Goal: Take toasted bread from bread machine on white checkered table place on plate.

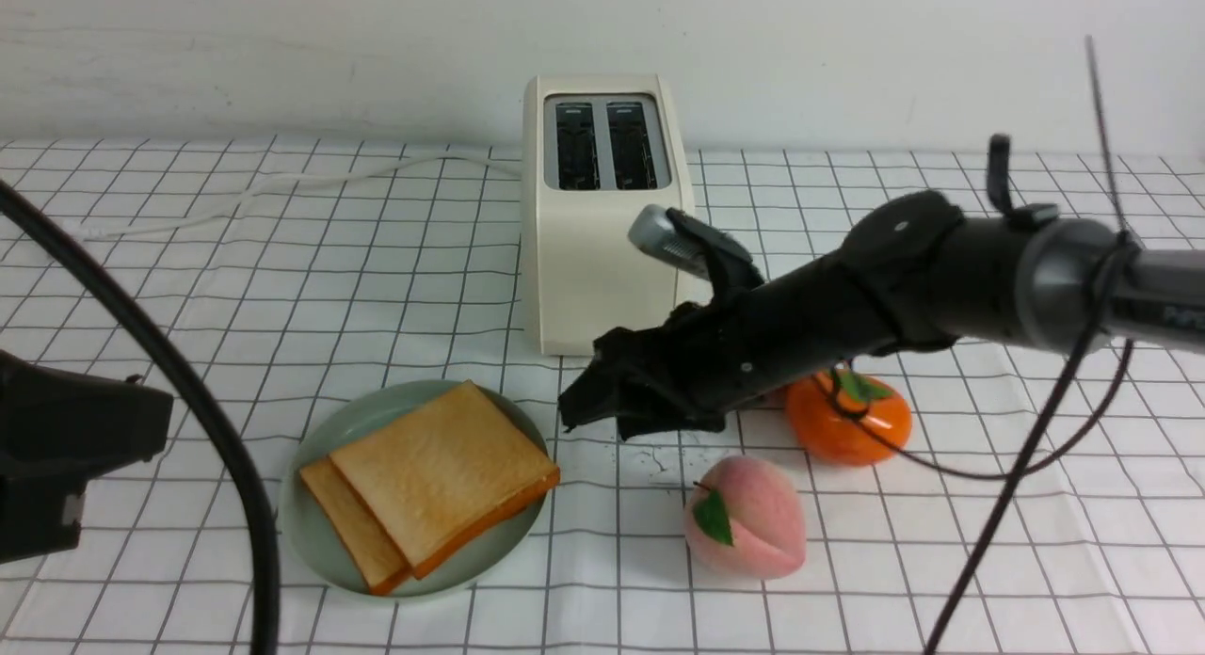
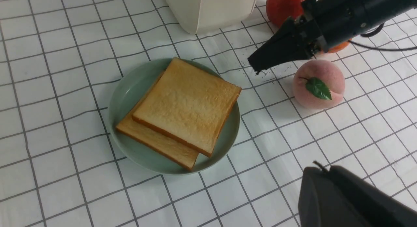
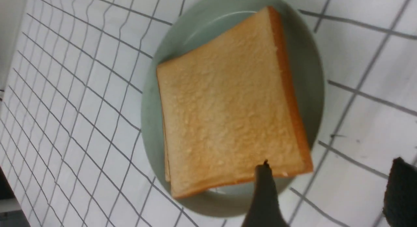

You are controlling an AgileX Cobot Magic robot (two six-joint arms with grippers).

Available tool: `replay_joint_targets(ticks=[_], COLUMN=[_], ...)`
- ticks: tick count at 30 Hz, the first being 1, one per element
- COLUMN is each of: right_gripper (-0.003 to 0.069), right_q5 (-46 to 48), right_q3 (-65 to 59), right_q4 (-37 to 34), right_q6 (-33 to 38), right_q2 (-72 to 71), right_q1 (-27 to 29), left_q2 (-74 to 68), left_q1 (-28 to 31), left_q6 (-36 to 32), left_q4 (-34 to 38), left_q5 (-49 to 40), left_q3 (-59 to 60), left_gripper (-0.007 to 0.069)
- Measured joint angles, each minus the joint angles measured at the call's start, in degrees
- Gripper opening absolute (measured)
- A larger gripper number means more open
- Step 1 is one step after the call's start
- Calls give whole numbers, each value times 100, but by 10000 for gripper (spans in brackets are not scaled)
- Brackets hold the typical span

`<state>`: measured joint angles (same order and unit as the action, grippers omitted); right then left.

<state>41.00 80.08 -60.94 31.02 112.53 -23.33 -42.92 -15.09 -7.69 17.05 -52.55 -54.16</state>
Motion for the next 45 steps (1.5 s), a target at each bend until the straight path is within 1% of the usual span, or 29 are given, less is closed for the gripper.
replay_joint_targets(ticks=[2,4,5,7,8,13,14,15,16,17,19,20,21,23,25,27,30,31,32,33,35,38,41,43,45], right_gripper=[419,403,372,337,333,197,197,153,121,108,24,19,-12,-18,-17,-11,-9,-9,-8,-8,-8,-7,-7,-7,-6], right_q5=[135,190,263,340,340,793,811,959,1058,1080,1382,1404,1591,1842,2071,2437,2728,2744,2829,2855,2882,2873,2783,2392,1978], right_q3=[0,0,0,0,0,0,0,0,0,0,0,0,0,0,0,-81,-461,-461,-865,-1126,-1455,-2498,-3001,-3747,-4160], right_q4=[310,423,536,626,627,972,989,1176,1338,1411,1962,2010,2464,3017,3422,4078,4618,4652,4924,5051,5159,5405,5444,5470,5474], right_q6=[-82,-112,-140,-141,-141,-155,-163,-210,-303,-348,-802,-844,-1215,-1675,-2030,-2498,-2850,-2871,-3102,-3187,-3303,-3768,-3989,-4384,-4585], right_q2=[-305,-482,-825,-1234,-1277,-2436,-2436,-2750,-2948,-2988,-3509,-3509,-3820,-4131,-4358,-4673,-5167,-5167,-5563,-5808,-6122,-7141,-7722,-8422,-8812], right_q1=[93,120,152,153,153,153,153,153,153,153,153,153,153,153,153,153,153,153,153,153,153,153,153,153,153], left_q2=[0,0,0,0,0,0,0,0,0,0,48,57,175,429,687,1239,1916,1969,2462,2739,3014,3862,4131,4286,4295], left_q1=[0,0,0,0,0,0,0,0,0,0,0,0,0,0,0,0,0,0,0,0,0,0,0,0,0], left_q6=[0,0,0,0,0,0,0,0,0,0,0,0,0,0,0,0,0,0,75,146,219,354,360,377,383], left_q4=[-5,-5,-5,-5,-5,-44,-58,-92,-105,-111,-117,-117,-117,-117,-117,-112,-107,-107,-107,-98,-78,-26,-21,-3,-2], left_q5=[17,36,54,135,155,512,542,634,686,695,772,778,846,950,1054,1227,1380,1391,1487,1542,1628,2270,2682,3178,3349], left_q3=[0,0,0,0,0,0,0,0,0,0,0,0,40,144,264,565,1027,1067,1450,1669,1895,2748,3200,3766,4027], left_gripper=[22,22,22,22,22,8,4,-13,-13,-13,-13,-13,-13,-13,-13,-13,-13,-13,-13,-13,-13,-13,-13,-13,-13])
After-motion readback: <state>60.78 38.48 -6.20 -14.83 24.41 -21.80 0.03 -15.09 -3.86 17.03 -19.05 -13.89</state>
